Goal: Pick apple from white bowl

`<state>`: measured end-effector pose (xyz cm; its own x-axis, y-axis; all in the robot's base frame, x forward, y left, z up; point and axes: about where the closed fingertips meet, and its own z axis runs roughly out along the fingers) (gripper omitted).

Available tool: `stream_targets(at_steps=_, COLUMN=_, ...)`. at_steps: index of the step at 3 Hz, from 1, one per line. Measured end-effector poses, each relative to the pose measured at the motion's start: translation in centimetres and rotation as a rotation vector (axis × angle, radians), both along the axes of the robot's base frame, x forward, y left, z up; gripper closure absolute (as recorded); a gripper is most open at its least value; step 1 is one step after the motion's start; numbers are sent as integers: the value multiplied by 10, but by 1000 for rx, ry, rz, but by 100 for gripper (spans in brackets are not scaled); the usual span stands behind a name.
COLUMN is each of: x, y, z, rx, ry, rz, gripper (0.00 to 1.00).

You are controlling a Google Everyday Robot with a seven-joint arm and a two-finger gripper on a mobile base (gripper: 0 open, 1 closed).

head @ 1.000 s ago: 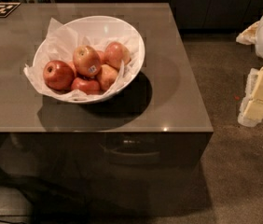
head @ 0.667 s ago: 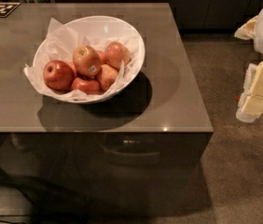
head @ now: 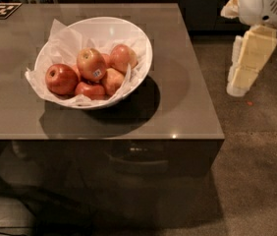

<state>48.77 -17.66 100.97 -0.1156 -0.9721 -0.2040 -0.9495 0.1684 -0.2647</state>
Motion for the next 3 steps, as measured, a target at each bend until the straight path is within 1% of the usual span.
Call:
stream_targets(at_steps=1, x=27, y=27, z=7, rx=-36, ry=-9, rz=66, gripper=0)
stream_targets(at_steps=2, x=42, y=51, z=6, rx=-47, ry=-12, rz=120, gripper=0)
stream_targets(at_steps=3, x=48, y=54, z=9, rx=-34, ry=-41, rz=117, gripper=0)
